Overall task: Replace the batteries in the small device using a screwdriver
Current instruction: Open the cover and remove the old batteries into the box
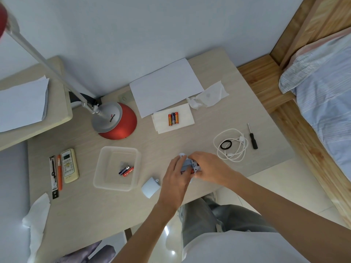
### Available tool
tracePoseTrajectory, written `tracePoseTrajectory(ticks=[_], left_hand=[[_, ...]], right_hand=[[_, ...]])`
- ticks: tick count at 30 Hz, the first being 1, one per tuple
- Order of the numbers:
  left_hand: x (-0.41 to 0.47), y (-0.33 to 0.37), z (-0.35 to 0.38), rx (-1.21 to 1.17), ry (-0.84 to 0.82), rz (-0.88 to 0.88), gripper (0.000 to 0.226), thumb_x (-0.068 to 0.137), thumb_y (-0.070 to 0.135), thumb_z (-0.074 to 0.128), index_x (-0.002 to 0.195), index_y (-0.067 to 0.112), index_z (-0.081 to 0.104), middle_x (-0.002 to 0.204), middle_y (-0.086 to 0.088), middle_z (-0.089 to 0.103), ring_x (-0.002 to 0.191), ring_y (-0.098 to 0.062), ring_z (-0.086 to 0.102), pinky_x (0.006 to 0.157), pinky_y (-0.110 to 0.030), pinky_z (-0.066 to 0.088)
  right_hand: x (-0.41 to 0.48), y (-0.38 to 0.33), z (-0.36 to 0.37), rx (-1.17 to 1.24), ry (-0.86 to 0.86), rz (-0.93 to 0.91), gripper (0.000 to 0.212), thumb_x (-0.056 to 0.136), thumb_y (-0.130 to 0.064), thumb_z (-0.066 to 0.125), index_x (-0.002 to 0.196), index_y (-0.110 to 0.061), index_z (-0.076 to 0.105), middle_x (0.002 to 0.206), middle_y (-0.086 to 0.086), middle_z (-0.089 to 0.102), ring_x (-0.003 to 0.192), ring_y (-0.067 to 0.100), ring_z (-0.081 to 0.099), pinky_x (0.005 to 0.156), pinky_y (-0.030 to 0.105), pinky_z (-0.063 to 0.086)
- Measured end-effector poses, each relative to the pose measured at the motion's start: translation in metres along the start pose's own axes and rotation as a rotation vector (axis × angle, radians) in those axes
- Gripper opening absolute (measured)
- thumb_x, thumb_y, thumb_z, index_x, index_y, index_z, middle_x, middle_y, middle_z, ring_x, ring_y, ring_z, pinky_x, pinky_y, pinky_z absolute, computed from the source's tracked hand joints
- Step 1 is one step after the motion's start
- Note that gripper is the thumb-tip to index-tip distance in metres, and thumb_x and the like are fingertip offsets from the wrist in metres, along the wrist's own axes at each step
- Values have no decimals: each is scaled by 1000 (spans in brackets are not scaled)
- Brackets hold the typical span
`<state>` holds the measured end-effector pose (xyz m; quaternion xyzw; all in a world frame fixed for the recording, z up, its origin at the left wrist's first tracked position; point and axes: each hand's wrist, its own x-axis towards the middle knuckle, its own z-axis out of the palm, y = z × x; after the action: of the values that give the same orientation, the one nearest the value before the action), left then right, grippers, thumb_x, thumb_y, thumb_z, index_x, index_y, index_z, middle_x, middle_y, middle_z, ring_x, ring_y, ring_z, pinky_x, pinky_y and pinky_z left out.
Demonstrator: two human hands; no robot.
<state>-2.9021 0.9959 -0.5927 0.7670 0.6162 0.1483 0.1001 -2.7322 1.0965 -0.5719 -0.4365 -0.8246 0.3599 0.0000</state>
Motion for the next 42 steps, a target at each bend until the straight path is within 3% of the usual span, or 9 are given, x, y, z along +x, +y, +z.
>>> tracePoseTrajectory(ticks=[6,9,12,16,21,29,34,38,42], left_hand=[[1,4,1,-89,94,-16,26,96,19,81,119,8,80,139,-18,71,130,-39,68,108,-56,58],[2,-1,-21,-175,152,-34,21,102,21,69,113,6,80,136,-19,73,121,-33,74,102,-46,63],[0,-18,-50,-270,250,-191,15,97,5,80,112,4,79,117,-11,80,103,-25,79,91,-42,66],[-18,-61,-82,-252,314,-320,13,96,9,83,108,5,81,106,-4,82,94,-19,78,90,-32,61],[-54,-125,-99,-118,203,-436,15,95,14,82,110,9,81,100,-4,80,86,-22,73,79,-45,63],[-53,-209,-86,44,17,-587,1,97,17,79,96,16,80,88,0,72,78,-21,65,69,-41,56],[-41,-231,-67,93,-91,-662,22,96,19,78,76,20,69,72,3,58,67,-22,58,61,-34,45],[-37,-227,-65,56,-82,-670,14,96,18,80,82,16,77,78,0,60,70,-23,60,64,-33,44],[-37,-217,-75,14,-52,-691,8,95,19,82,94,11,82,90,-6,69,79,-27,68,71,-38,56]], right_hand=[[-1,-1,-1,10,-10,10,35,90,-29,74,123,-22,65,111,-3,69,96,17,67,86,36,57],[-1,-1,-2,7,-26,23,37,91,-27,76,125,-19,64,111,-1,69,96,18,67,87,34,57],[-1,0,-5,-15,-41,22,45,89,-24,76,131,-19,61,114,-1,68,98,18,66,87,36,57],[-3,0,-7,-12,-62,20,48,90,-23,75,135,-17,60,117,-1,67,101,19,66,89,38,58],[-3,-1,-9,-13,-58,17,44,89,-26,76,130,-18,61,112,-2,66,96,17,64,84,34,56],[-3,-1,-10,-25,-67,20,44,88,-25,77,129,-18,61,114,-2,67,99,18,66,86,39,58],[-4,-1,-10,-39,-61,13,43,88,-24,78,127,-17,62,113,-2,67,97,18,66,85,39,58],[-5,0,-9,-47,-64,19,41,87,-24,78,124,-17,62,110,-1,67,94,18,65,84,39,58],[-4,0,-9,-52,-60,16,37,87,-25,77,121,-19,63,108,-2,67,91,17,64,81,37,57]])
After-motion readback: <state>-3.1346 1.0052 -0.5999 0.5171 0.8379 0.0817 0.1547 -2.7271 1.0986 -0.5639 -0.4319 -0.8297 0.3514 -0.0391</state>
